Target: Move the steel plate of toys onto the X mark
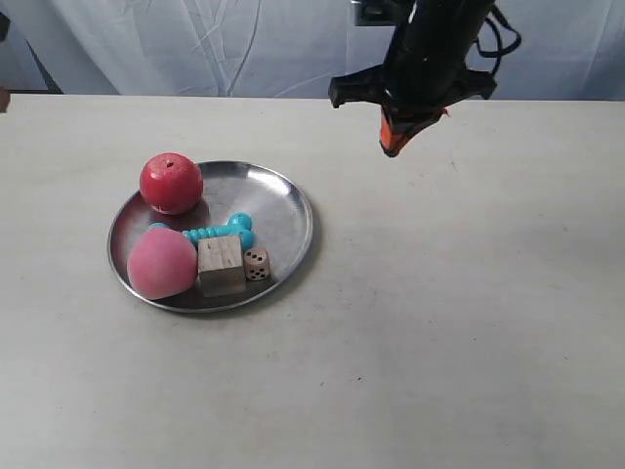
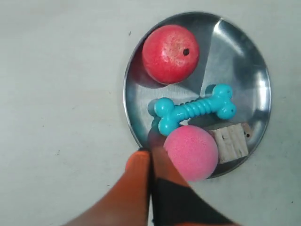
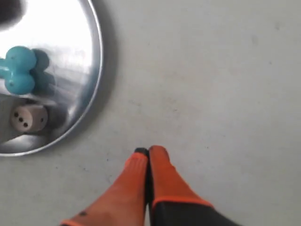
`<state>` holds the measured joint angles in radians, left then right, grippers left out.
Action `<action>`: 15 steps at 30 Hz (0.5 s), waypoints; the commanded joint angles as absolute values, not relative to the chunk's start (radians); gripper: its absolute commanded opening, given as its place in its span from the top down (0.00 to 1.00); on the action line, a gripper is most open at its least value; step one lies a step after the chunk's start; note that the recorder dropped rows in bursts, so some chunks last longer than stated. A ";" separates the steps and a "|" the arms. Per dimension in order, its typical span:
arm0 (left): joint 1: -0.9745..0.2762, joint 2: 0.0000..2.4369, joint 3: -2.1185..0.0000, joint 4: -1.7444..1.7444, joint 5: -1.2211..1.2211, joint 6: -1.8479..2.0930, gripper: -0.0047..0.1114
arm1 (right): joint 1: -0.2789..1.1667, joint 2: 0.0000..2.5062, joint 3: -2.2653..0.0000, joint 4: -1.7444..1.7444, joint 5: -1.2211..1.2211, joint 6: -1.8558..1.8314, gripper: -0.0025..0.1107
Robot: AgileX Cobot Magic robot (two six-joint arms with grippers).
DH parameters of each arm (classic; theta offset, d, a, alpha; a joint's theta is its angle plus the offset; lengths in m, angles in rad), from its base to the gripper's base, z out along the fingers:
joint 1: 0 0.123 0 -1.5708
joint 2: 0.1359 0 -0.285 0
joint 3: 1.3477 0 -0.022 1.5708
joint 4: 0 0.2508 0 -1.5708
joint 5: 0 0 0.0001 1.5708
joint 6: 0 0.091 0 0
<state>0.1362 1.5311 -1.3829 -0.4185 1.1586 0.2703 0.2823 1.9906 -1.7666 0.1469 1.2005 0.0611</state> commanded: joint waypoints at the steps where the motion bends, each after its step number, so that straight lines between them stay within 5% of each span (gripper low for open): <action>1: 0.137 1.307 -1.284 -0.415 1.074 0.269 0.96 | 0.280 1.775 -1.561 0.151 1.078 0.060 0.98; 15: 0.046 0.598 -0.877 -0.317 0.892 0.295 0.96 | 0.396 0.964 -0.873 0.190 0.524 0.033 0.98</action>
<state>0.0906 0.6754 -0.9359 -0.3268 0.9064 0.2926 0.3787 1.0614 -0.9502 0.1661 0.6118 0.0415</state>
